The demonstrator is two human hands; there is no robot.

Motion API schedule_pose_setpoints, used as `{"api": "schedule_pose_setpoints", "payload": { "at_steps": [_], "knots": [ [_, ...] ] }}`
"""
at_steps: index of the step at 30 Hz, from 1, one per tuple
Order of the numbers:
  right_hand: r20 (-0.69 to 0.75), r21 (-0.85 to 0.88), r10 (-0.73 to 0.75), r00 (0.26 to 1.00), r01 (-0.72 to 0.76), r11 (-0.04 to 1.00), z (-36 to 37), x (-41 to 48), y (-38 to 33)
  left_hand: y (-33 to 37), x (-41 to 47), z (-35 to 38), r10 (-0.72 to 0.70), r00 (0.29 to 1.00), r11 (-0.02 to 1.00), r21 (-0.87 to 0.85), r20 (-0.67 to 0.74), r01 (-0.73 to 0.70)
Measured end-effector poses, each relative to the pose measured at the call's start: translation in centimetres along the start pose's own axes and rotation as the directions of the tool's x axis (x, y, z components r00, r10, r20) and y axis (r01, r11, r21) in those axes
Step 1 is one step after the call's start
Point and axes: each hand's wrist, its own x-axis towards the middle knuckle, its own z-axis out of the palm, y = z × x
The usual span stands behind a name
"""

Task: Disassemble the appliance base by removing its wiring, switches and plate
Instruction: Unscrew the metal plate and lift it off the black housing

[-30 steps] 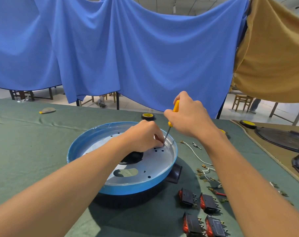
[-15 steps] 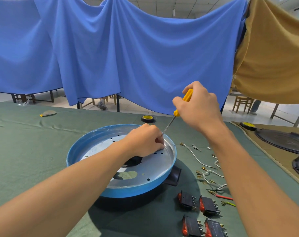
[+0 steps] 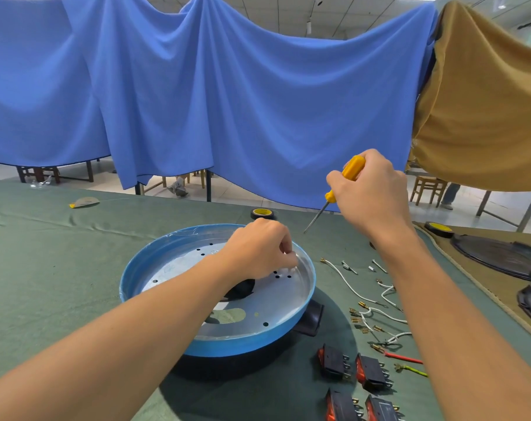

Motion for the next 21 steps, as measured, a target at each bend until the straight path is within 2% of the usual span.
{"api": "schedule_pose_setpoints", "payload": {
  "at_steps": [9, 11, 13, 15, 17, 21],
  "knots": [
    [0.019, 0.131, -0.041, 0.999, 0.038, 0.991, -0.1, 0.3, -0.1, -0.1, 0.3, -0.9, -0.118, 0.978, 0.974, -0.213, -0.173, 0.079],
    [0.131, 0.113, -0.041, 0.991, 0.026, 0.993, 0.0, 0.3, 0.3, -0.1, 0.4, -1.0, -0.143, 0.973, 0.965, -0.242, -0.182, 0.096],
    [0.32, -0.031, -0.01, 0.947, 0.021, 0.999, 0.4, 0.1, 0.8, 0.0, 0.5, -1.0, -0.161, 0.97, 0.955, -0.278, -0.181, 0.107],
    [0.443, -0.146, 0.024, 0.896, 0.045, 0.988, 0.9, -0.4, 1.2, -0.1, 0.6, -1.1, -0.174, 0.966, 0.942, -0.317, -0.192, 0.107],
    [0.525, -0.077, 0.046, 0.85, -0.006, 0.997, 1.2, -0.7, 1.4, -0.1, 0.6, -1.1, -0.176, 0.964, 0.934, -0.344, -0.201, 0.099],
    [0.674, 0.129, 0.06, 0.737, -0.197, 0.972, 1.3, -1.2, 1.6, 0.0, 0.6, -1.2, -0.172, 0.961, 0.928, -0.363, -0.215, 0.085]
  ]
}}
